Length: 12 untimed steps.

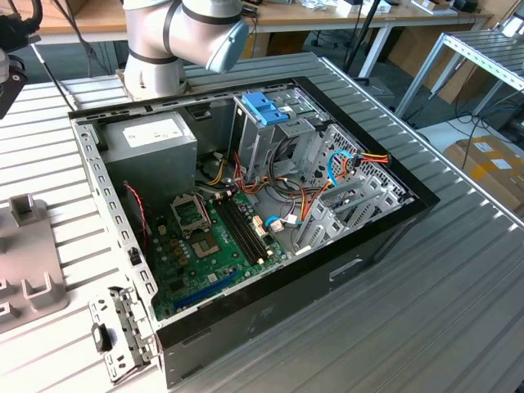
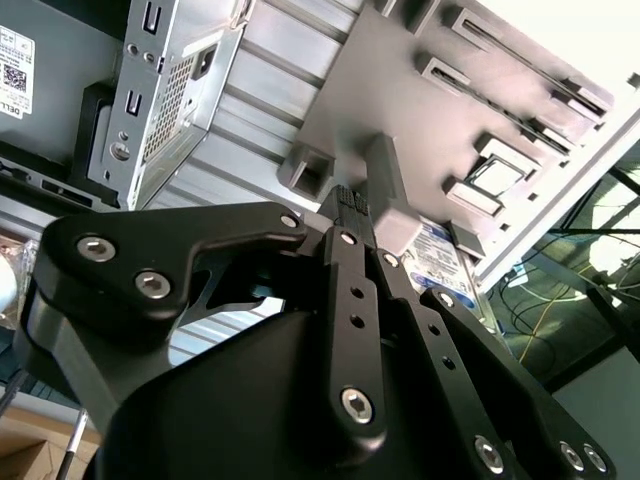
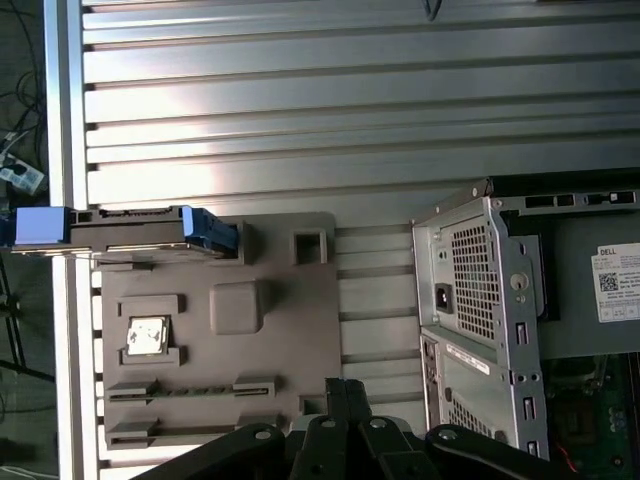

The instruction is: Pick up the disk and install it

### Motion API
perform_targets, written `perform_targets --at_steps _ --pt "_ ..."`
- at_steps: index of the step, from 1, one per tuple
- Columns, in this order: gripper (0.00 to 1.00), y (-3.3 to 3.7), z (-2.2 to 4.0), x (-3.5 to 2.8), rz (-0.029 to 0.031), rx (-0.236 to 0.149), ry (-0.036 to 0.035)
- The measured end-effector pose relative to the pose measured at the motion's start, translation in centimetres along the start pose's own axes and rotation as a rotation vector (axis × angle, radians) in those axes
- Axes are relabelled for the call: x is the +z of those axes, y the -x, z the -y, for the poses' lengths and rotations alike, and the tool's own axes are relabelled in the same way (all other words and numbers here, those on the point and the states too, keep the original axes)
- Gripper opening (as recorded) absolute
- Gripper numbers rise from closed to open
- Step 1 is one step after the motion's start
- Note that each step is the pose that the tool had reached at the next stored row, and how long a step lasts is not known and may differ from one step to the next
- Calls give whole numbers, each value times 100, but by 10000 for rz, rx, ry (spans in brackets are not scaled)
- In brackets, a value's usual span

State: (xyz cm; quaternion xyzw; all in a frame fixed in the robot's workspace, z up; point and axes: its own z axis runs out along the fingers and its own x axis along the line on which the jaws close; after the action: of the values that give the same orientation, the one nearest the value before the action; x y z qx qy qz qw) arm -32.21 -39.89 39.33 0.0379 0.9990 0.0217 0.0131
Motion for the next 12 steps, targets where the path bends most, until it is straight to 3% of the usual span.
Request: perform_targets --at_steps 12 --pt "11 -69 5 -2 0 0 0"
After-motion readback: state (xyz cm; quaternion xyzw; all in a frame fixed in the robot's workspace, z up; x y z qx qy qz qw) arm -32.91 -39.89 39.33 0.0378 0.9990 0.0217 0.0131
